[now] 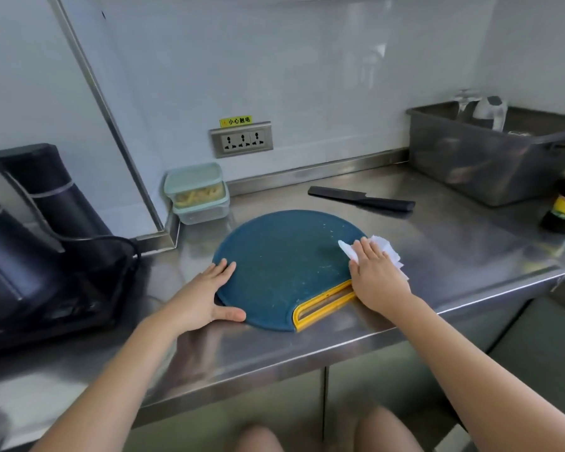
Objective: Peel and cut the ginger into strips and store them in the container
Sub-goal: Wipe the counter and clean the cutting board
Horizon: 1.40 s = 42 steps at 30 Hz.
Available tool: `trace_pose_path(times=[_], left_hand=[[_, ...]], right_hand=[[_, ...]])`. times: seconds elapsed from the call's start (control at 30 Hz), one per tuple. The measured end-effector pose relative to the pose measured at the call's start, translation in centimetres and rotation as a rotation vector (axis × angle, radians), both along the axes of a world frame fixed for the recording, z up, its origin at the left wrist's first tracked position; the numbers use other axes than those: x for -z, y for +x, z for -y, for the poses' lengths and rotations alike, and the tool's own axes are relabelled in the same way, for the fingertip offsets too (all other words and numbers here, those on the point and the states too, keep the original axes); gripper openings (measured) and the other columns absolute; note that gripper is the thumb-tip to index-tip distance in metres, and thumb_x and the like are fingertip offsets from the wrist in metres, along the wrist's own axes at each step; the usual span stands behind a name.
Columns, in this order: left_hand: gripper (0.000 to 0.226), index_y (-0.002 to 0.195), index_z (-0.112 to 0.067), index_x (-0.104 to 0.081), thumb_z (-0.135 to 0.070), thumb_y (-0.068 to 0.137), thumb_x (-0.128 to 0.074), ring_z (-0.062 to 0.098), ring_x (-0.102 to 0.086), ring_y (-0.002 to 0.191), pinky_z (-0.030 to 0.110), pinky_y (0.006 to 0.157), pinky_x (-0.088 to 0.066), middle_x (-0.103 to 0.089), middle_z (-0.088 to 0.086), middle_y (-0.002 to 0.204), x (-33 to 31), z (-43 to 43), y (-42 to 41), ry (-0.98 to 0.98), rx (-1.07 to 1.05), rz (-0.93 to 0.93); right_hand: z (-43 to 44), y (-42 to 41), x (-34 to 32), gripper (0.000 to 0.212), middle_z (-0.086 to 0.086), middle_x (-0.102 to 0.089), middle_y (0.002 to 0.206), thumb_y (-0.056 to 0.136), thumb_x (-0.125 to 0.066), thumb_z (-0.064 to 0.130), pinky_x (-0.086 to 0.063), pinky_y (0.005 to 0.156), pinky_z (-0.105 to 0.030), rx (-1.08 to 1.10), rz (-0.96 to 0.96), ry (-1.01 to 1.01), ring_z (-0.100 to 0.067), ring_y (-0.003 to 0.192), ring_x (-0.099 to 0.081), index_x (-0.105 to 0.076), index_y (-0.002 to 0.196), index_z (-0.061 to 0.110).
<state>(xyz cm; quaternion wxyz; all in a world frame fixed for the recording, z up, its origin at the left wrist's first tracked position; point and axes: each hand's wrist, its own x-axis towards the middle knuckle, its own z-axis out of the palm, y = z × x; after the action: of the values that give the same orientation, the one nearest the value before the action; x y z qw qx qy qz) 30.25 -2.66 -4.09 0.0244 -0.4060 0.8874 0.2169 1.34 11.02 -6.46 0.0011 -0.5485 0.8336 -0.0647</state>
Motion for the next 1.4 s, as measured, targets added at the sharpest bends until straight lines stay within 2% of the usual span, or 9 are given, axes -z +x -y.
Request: trace_pose_path(times=[0.23,0.33,0.43,0.57,0.77,0.97,1.07,1.13,1.4], left_hand=[[0.150,0.150,-0.032,-0.005,-0.105,0.022,-0.030,0.010,0.002,0.146,0.033,0.119,-0.006,0.001,-0.010,0.158,0.6,0.3,0.0,-0.059,-0.002,-0.016],[0.144,0.150,-0.030,-0.005,-0.103,0.030,-0.035,0.010,0.002,0.146,0.030,0.118,-0.005,0.001,-0.009,0.158,0.4,0.0,-0.1,-0.062,0.004,-0.010],[0.146,0.151,-0.028,-0.006,-0.101,0.028,-0.036,0.009,0.001,0.146,0.027,0.116,-0.005,0.001,-0.007,0.158,0.0,-0.3,-0.1,-0.054,0.012,0.005],[0.134,0.151,-0.028,-0.007,-0.089,0.042,-0.055,0.008,0.001,0.145,0.027,0.116,-0.007,0.001,-0.007,0.159,-0.7,-0.6,-0.2,-0.032,0.008,0.027],[0.143,0.151,-0.034,-0.006,-0.095,0.028,-0.046,0.006,-0.001,0.145,0.028,0.117,-0.009,0.002,-0.013,0.157,-1.3,-2.2,-0.1,-0.009,0.037,0.055],[0.145,0.150,-0.036,-0.009,-0.103,0.022,-0.026,0.008,-0.005,0.145,0.027,0.116,-0.009,-0.003,-0.014,0.158,-0.7,-3.5,-0.3,-0.086,-0.002,0.038],[0.135,0.149,-0.039,-0.013,-0.100,0.029,-0.026,0.007,-0.009,0.143,0.026,0.114,-0.013,-0.007,-0.016,0.157,-0.5,-4.2,-0.5,-0.111,0.016,0.011],[0.129,0.148,-0.040,-0.016,-0.095,0.033,-0.032,0.006,-0.011,0.141,0.025,0.113,-0.015,-0.010,-0.018,0.156,-0.4,-4.4,-0.6,-0.121,0.007,-0.021],[0.114,0.146,-0.037,-0.023,-0.079,0.045,-0.057,0.003,-0.013,0.140,0.022,0.112,-0.015,-0.016,-0.018,0.154,-0.2,-5.1,-0.6,-0.087,-0.017,-0.089]], right_hand=[[0.1,4.7,0.8,0.062,-0.012,-0.017,0.161,0.101,0.000,0.030,-0.005,0.122,-0.033,-0.138,-0.080,-0.067,-0.024,0.150,-0.010,-0.017,0.153,0.002],[1.0,8.6,1.1,0.066,-0.016,-0.056,0.137,0.094,-0.010,0.024,-0.035,0.111,-0.035,-0.237,-0.141,-0.070,-0.027,0.133,-0.047,-0.056,0.131,-0.003],[1.7,12.5,1.5,0.072,-0.017,-0.053,0.140,0.092,-0.005,0.031,-0.032,0.113,-0.037,-0.354,-0.048,-0.094,-0.027,0.136,-0.044,-0.053,0.135,-0.001],[0.6,13.6,-0.4,0.054,-0.012,-0.045,0.147,0.104,-0.014,0.031,-0.026,0.112,-0.030,-0.355,0.305,-0.241,-0.024,0.138,-0.038,-0.043,0.143,0.005],[0.8,6.2,-5.4,0.036,-0.014,-0.059,0.079,0.102,-0.036,0.027,-0.042,0.060,-0.032,0.361,1.170,-0.637,-0.029,0.071,-0.057,-0.060,0.092,0.002],[0.3,-2.0,-6.7,0.036,-0.004,-0.048,0.064,0.105,-0.027,0.025,-0.030,0.049,-0.031,0.152,0.533,-0.503,-0.020,0.058,-0.044,-0.049,0.080,0.012],[0.2,-3.2,-4.2,0.042,-0.020,-0.057,0.125,0.107,-0.026,0.023,-0.042,0.089,-0.036,0.051,0.411,-0.128,-0.029,0.105,-0.058,-0.037,0.145,0.009],[0.1,-3.0,-2.7,0.047,-0.013,-0.026,0.157,0.107,-0.026,0.019,-0.012,0.114,-0.028,-0.036,0.327,-0.042,-0.026,0.144,-0.025,-0.022,0.153,0.006],[-1.7,2.9,1.5,0.065,0.004,-0.025,0.158,0.095,-0.005,0.041,-0.012,0.121,-0.027,-0.325,0.139,-0.124,-0.010,0.147,-0.018,-0.032,0.149,0.016]])
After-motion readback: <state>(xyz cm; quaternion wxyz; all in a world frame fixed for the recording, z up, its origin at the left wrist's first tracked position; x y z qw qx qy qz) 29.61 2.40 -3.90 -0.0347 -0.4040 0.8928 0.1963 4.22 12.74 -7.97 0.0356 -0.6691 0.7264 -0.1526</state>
